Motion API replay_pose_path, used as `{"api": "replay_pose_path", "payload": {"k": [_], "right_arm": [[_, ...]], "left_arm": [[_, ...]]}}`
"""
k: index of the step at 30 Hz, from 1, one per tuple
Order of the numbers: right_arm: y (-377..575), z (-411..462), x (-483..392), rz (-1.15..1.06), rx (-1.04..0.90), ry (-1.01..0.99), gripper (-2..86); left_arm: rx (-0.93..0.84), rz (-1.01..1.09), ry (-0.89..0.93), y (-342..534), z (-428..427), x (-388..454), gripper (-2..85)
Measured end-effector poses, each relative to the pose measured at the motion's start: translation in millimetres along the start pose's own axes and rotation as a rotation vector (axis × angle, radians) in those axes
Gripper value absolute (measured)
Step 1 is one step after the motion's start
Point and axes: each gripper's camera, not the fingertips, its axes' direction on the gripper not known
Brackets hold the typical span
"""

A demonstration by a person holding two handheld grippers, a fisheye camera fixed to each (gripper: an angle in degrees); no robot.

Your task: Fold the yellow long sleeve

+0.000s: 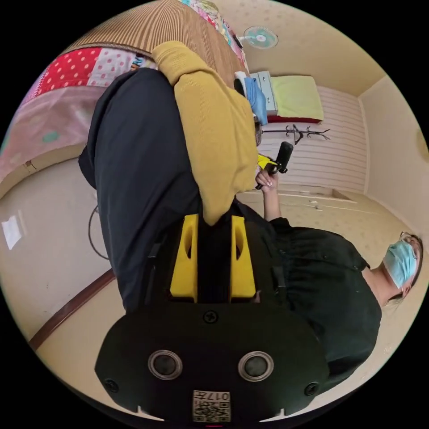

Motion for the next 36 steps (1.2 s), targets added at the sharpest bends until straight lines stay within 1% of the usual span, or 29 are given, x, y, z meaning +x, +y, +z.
{"api": "replay_pose_path", "payload": {"k": [1,2,4,6,8,9,11,13,16,17,19,22,26,28,31,33,35,36], "right_arm": [[-17,-14,-11,-0.004,0.04,0.061,10.0],[-41,-20,-27,-0.034,0.056,0.123,10.2],[-87,-13,-55,-0.101,0.056,0.201,10.5],[-142,16,-82,-0.166,-0.003,0.221,11.3],[-210,78,-112,-0.261,-0.137,0.217,12.3],[-225,95,-116,-0.269,-0.164,0.233,12.3],[-278,161,-122,-0.243,-0.254,0.304,12.2],[-304,203,-119,-0.216,-0.322,0.299,11.7],[-323,250,-109,-0.128,-0.413,0.258,8.6],[-324,259,-110,-0.119,-0.432,0.297,6.2],[-321,265,-120,-0.136,-0.449,0.372,3.9],[-323,261,-134,-0.128,-0.448,0.393,2.5],[-337,234,-147,-0.088,-0.295,0.447,1.8],[-339,229,-142,-0.044,-0.261,0.462,2.0],[-331,218,-134,-0.005,-0.267,0.373,3.3],[-319,188,-139,-0.005,-0.194,0.323,4.5],[-294,126,-151,0.004,-0.074,0.262,7.0],[-285,110,-153,0.008,-0.044,0.247,7.3]], "left_arm": [[0.066,0.022,0.051,0,-13,1,13.3],[0.098,0.035,0.06,1,-18,3,13.4],[0.179,0.049,0.014,-2,-29,9,14.6],[0.207,0.04,-0.02,-6,-27,11,15.5],[0.231,0.037,-0.036,-10,-20,12,15.8],[0.242,0.026,-0.056,-12,-15,12,15.7],[0.235,0.0,-0.1,-15,-6,11,14.7],[0.236,-0.011,-0.135,-14,2,12,12.7],[0.272,-0.024,-0.096,-6,3,7,11.7],[0.275,-0.024,-0.093,-4,3,6,11.2],[0.27,-0.012,-0.102,3,0,5,9.2],[0.267,0.008,-0.106,9,-4,6,8.5],[0.299,0.002,-0.093,17,-12,5,7.8],[0.328,-0.004,-0.088,22,-21,4,7.5],[0.291,-0.012,-0.069,22,-28,1,9.3],[0.284,-0.002,-0.049,25,-33,0,11.5],[0.279,0.011,-0.017,28,-39,-3,13.3],[0.261,0.016,0.009,27,-40,-6,14.0]]}}
